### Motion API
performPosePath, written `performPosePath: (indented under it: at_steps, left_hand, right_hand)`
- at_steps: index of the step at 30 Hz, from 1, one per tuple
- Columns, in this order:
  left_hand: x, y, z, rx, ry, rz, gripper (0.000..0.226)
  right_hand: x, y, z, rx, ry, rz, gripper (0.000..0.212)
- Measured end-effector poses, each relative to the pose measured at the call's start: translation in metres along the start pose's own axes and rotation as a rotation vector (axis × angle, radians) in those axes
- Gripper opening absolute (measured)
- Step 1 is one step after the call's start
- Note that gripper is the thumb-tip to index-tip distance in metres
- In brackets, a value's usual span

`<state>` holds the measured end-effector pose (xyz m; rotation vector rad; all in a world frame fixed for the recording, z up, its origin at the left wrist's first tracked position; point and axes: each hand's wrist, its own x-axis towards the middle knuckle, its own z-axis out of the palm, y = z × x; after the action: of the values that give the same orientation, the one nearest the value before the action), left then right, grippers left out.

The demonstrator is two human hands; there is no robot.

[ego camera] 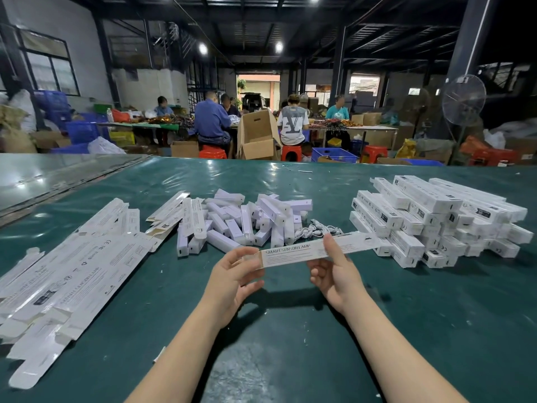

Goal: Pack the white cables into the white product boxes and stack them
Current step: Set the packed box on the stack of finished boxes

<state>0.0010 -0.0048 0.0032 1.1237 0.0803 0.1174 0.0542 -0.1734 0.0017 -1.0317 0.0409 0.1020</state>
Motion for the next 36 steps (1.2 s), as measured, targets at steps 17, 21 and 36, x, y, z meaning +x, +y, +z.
performPosePath:
  at_steps: [17,21,36]
  left_hand:
    - [-0.001,-0.011,0.005,0.445,0.022,0.244,0.027]
    - [0.001,-0.011,0.004,0.484,0.008,0.226,0.029]
    - [-0.002,-0.015,0.001,0.739,-0.051,0.353,0.032]
  right_hand:
    - [-0.001,-0.003,-0.002,-0.007,0.026,0.003,0.026]
    - [0.000,-0.002,-0.001,-0.024,0.031,0.000,0.027]
    - [0.003,-0.002,0.001,-0.037,0.084,-0.010,0.028]
